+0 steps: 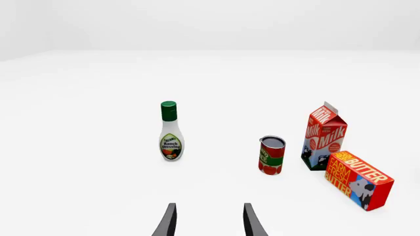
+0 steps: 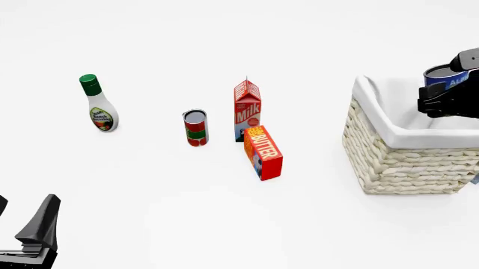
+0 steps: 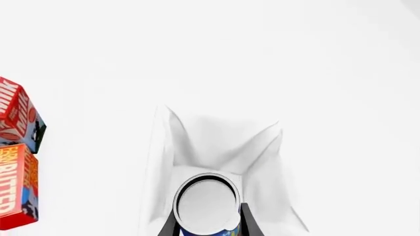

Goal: Pick the alphabet soup and place it in the basket.

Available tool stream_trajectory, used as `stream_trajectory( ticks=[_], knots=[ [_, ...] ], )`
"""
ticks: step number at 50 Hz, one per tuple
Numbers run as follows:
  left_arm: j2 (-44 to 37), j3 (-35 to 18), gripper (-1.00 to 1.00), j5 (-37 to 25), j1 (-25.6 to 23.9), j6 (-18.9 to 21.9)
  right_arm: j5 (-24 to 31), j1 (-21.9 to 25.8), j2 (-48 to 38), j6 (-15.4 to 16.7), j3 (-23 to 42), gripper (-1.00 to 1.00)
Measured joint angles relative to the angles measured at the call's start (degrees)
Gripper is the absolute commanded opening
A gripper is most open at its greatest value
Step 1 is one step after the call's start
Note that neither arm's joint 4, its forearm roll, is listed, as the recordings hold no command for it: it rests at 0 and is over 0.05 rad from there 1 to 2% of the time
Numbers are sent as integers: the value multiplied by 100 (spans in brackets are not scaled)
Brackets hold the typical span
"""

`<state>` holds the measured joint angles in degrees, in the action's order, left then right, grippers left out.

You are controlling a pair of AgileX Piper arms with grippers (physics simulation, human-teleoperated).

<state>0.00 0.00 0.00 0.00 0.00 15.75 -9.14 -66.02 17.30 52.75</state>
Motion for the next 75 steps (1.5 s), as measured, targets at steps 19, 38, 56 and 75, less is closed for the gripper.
stream_trajectory(
  ticks=[19,38,56,75],
  knots=[
    [0,0,100,0,0,0,-22,-48,-371,113,97,-100],
    [0,0,100,0,0,0,-132,-41,-777,170,204,-100],
    [0,0,100,0,0,0,-274,-55,-1155,207,296,-100],
    [0,0,100,0,0,0,-404,-120,-1424,254,351,-100]
  ],
)
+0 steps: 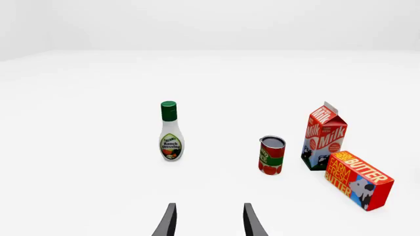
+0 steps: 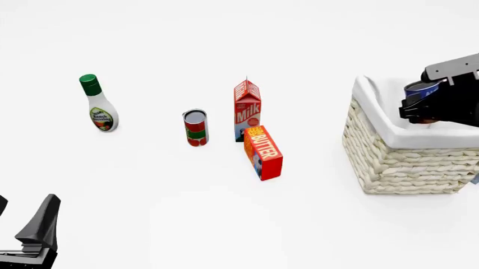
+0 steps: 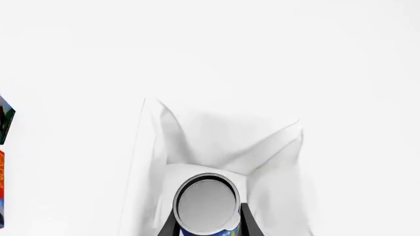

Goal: Pick the alphabet soup and place it in the basket.

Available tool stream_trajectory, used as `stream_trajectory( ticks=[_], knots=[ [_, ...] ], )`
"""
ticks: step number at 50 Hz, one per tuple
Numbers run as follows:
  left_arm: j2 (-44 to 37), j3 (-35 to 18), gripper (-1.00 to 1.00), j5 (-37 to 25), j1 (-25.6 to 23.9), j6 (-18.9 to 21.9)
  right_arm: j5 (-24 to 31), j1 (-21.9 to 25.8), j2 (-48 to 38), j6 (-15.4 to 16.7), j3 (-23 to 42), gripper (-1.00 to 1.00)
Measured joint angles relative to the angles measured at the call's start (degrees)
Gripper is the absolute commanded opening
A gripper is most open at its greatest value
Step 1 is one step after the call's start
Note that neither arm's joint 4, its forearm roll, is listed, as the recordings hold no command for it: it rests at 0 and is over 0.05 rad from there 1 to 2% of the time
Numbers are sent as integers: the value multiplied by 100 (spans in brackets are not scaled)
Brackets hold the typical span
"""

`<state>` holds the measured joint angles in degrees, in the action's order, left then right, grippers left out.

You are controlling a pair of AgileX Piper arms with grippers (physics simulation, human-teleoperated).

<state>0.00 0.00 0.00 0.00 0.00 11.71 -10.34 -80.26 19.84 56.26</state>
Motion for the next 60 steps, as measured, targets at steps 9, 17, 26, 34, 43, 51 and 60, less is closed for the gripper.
stream_trajectory(
  ticks=[9,17,26,34,43,51,60],
  knots=[
    [0,0,100,0,0,0,-67,-12,-142,5,39,-100],
    [0,0,100,0,0,0,-111,-16,-257,6,78,-100],
    [0,0,100,0,0,0,-153,-21,-366,6,115,-100],
    [0,0,100,0,0,0,-181,-24,-457,8,154,-100],
    [0,0,100,0,0,0,-198,-41,-537,15,200,-100],
    [0,0,100,0,0,0,-210,-44,-583,18,226,-100],
    [0,0,100,0,0,0,-219,-57,-626,31,260,-100]
  ],
)
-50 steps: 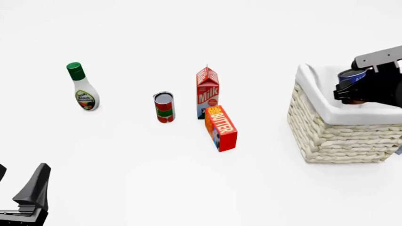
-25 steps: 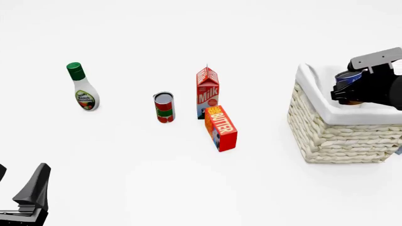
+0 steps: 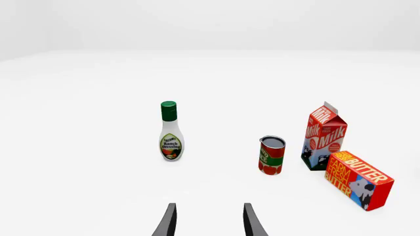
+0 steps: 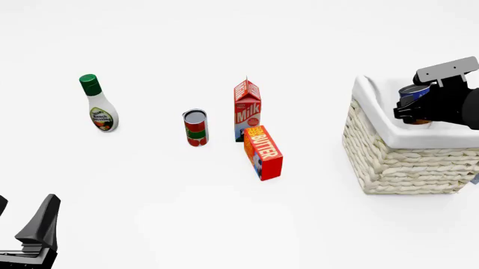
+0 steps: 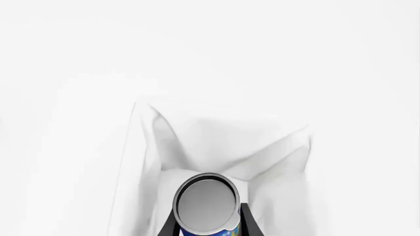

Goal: Pick the alphabet soup and place it in the basket.

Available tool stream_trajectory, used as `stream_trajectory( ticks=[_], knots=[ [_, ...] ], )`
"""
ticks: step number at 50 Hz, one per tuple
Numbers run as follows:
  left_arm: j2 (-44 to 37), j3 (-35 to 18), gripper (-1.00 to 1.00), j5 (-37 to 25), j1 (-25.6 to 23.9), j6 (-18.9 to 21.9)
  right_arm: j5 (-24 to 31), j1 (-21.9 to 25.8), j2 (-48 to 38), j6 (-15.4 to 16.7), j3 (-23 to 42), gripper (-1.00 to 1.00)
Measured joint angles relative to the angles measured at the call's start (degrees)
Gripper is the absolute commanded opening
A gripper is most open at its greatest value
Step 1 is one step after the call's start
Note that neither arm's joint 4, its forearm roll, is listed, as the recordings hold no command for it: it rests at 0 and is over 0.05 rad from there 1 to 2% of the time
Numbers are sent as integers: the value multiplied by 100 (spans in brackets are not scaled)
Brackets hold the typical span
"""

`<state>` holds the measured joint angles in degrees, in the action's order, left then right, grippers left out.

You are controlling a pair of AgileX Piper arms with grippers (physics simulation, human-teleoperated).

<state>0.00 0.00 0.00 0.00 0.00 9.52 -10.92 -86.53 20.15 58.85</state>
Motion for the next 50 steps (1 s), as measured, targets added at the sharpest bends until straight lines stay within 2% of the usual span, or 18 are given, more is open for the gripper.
stream_trajectory(
  ticks=[17,18,50],
  knots=[
    [0,0,100,0,0,0,-28,-35,-80,25,49,-100],
    [0,0,100,0,0,0,-29,-37,-84,27,51,100],
    [0,0,100,0,0,0,-40,-86,-42,-63,140,100]
  ],
)
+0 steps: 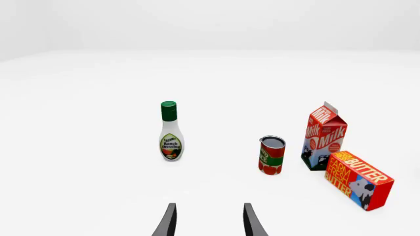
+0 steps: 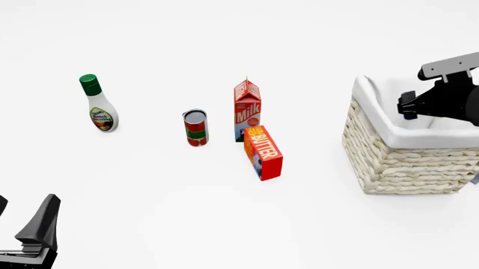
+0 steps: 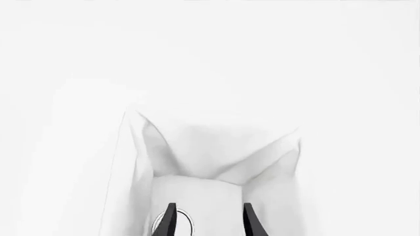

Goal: Pick the alphabet soup and place it in the basket.

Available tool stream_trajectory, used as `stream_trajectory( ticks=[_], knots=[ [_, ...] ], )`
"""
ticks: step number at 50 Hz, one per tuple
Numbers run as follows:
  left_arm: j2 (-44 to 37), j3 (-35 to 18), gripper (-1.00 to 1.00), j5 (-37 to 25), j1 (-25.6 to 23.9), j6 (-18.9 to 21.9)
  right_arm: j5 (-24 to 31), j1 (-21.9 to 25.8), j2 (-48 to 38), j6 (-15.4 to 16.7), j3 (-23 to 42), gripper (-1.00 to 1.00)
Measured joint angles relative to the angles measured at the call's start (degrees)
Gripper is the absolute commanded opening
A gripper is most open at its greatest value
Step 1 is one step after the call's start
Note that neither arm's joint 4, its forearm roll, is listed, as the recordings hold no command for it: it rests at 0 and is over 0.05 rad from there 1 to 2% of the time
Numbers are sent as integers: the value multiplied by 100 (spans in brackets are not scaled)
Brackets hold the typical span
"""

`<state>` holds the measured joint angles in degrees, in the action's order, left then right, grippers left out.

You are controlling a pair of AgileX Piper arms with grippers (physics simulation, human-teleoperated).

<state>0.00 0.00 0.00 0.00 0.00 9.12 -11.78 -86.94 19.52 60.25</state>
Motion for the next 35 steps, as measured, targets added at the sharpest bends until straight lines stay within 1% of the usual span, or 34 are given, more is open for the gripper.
stream_trajectory(
  ticks=[10,18,27,35],
  knots=[
    [0,0,100,0,0,0,68,24,141,-15,11,100],
    [0,0,100,0,0,0,193,61,443,-51,1,100],
    [0,0,100,0,0,0,447,131,1088,-128,-37,100],
    [0,0,100,0,0,0,772,204,1881,-231,-90,100]
  ],
)
